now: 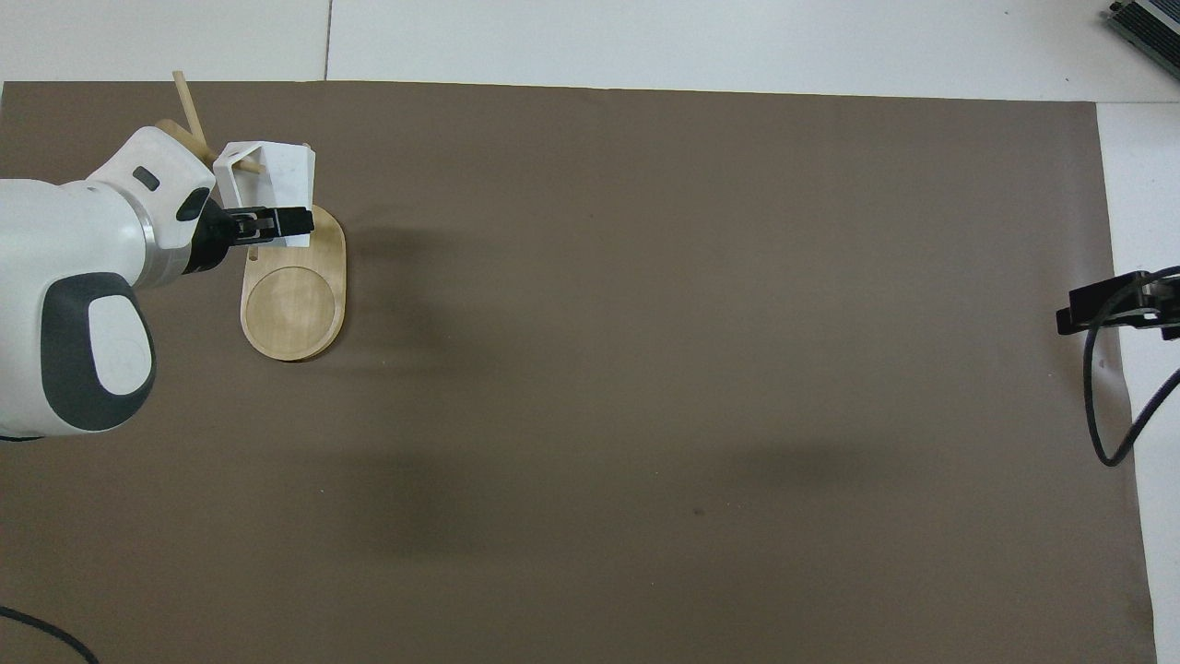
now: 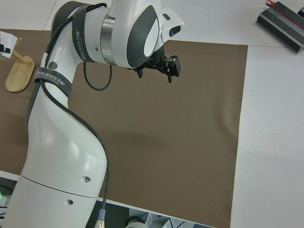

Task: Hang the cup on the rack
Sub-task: 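Move the cup with the left gripper onto a rack peg, then release the cup and draw the left gripper back from the rack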

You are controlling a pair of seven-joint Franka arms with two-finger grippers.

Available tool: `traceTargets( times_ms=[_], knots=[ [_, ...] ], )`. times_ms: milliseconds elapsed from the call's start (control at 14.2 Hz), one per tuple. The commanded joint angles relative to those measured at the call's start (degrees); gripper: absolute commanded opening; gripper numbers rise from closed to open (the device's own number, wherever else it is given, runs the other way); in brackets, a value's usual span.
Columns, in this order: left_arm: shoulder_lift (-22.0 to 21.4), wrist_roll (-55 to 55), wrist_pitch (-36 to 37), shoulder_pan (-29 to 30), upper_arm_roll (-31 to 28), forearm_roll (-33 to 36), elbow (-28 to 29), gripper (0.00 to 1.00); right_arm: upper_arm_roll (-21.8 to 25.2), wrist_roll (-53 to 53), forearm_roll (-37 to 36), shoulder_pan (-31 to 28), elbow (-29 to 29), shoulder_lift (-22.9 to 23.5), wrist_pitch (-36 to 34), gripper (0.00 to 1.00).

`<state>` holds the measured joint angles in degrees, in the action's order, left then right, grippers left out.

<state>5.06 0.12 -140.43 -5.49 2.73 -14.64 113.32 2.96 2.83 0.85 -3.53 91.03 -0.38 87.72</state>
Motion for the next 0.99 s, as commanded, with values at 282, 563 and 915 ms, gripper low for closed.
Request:
traceTargets(
  times_ms=[282,563,915],
  knots=[
    [0.74,-1.62,1.04,0.66,0.34,0.84,-1.43,0.06,0.03,0.86,0.3,-0.42,0.64,-0.59,0.52,1.0],
    [0.48,-1.0,1.65,0.13,0.34,1.46,-1.69,1.0,0.65,0.95,-0.84,-1.04,0.64,-0.5,2.18,1.0],
    [-0.66,-1.09,14.9,0.57,0.34,5.93,-8.36,1.0,0.56,1.13,-4.45,-0.95,0.73,-0.41,4.21,1.0]
  ],
)
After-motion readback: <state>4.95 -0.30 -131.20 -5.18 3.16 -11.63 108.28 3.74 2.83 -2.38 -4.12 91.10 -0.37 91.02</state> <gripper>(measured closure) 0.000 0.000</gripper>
